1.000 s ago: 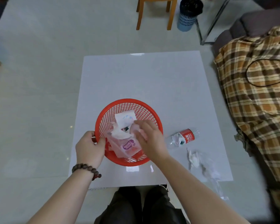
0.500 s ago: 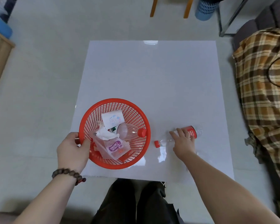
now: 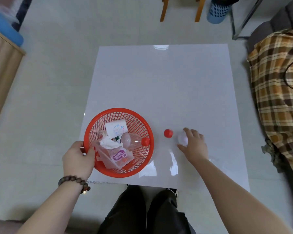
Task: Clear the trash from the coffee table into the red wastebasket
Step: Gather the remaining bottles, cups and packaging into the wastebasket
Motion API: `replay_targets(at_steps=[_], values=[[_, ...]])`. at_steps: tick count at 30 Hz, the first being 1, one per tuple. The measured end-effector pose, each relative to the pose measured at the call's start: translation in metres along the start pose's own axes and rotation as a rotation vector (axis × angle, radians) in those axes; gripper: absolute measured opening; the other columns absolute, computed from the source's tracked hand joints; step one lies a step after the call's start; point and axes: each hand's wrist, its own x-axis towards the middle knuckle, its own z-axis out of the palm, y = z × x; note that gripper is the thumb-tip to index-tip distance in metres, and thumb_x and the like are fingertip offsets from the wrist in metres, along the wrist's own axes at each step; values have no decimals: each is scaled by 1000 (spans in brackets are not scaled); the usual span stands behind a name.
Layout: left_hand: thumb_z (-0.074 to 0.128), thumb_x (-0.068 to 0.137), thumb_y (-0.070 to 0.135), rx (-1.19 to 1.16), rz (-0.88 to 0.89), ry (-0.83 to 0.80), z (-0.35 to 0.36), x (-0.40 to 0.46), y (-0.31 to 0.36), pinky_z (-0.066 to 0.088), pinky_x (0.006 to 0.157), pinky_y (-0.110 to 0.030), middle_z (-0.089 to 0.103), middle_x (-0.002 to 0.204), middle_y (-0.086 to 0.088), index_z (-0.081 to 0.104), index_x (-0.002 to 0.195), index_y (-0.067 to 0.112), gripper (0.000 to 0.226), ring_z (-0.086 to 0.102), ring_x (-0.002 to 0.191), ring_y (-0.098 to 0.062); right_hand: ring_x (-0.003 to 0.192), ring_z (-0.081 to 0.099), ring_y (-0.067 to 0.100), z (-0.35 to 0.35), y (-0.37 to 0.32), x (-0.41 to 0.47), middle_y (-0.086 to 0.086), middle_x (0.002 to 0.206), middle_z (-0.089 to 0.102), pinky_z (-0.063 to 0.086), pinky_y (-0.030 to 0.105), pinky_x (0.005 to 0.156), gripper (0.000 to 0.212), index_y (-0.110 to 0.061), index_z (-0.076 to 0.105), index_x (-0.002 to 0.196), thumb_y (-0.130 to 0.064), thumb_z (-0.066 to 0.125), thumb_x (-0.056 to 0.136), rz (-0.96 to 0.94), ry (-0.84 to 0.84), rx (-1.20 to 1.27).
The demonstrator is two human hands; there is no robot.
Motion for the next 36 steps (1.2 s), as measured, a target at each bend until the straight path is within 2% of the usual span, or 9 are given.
replay_targets(at_steps=[3, 5, 9, 15, 19, 23, 27, 32, 36], values=[[61, 83, 7, -29, 19, -16, 0, -1, 10, 34, 55, -26, 59, 74, -4, 64, 88, 4, 7, 53, 62, -22, 112, 49, 27, -39, -31, -21, 1, 132, 48, 45, 36, 86, 65, -25, 39, 132, -36, 72, 77, 0, 197, 397], [61, 83, 7, -64, 30, -30, 0, -3, 18, 33, 48, -17, 58, 70, -1, 63, 86, 5, 4, 52, 54, -10, 109, 53, 16, -69, -58, -38, -6, 126, 51, 49, 31, 86, 65, -30, 40, 129, -37, 74, 74, -40, 317, 621], [62, 85, 15, -139, 62, -80, 0, -6, 36, 29, 47, -10, 58, 72, 1, 61, 87, 10, 5, 49, 57, 2, 103, 55, -9, -107, -119, -72, -23, 113, 56, 49, 8, 73, 57, -40, 42, 119, -43, 72, 71, -190, 304, 919], [61, 87, 23, -232, 186, -151, -5, -13, 64, 37, 50, -15, 57, 69, 10, 60, 85, 16, 8, 56, 61, -7, 92, 57, -1, -90, -168, -87, -12, 110, 57, 46, 10, 67, 58, -27, 43, 127, -46, 68, 78, -141, 142, 811], [59, 88, 20, -266, 270, -208, -12, -17, 69, 42, 49, -13, 59, 70, 15, 61, 84, 17, 5, 56, 63, 3, 96, 61, 9, -84, -177, -85, -15, 107, 55, 58, 28, 73, 66, -27, 40, 130, -55, 64, 75, -13, 174, 873], [60, 90, 24, -326, 343, -262, -16, -20, 70, 42, 46, -6, 62, 72, 16, 59, 84, 22, 7, 61, 62, 8, 83, 60, 0, -80, -185, -78, -26, 88, 52, 46, 8, 53, 59, -25, 43, 125, -56, 60, 78, 67, 231, 874], [60, 90, 25, -311, 346, -319, -17, -17, 69, 42, 45, -5, 62, 74, 17, 61, 89, 20, 6, 62, 60, 2, 70, 55, -4, -74, -187, -69, -26, 82, 49, 44, 14, 52, 60, -22, 42, 130, -54, 59, 82, 169, 206, 886], [61, 90, 22, -260, 310, -329, -14, -4, 70, 36, 46, -6, 62, 78, 9, 61, 91, 16, 7, 55, 66, 3, 75, 58, -3, -77, -187, -71, -15, 100, 60, 48, 15, 57, 60, -28, 40, 132, -51, 62, 81, 147, 250, 860], [64, 87, 24, -280, 276, -355, -9, 6, 76, 37, 49, -12, 64, 83, 1, 63, 93, 13, 12, 59, 69, -8, 80, 61, -3, -87, -175, -78, -28, 89, 54, 46, 8, 54, 52, -34, 43, 124, -46, 67, 80, 127, 330, 800]])
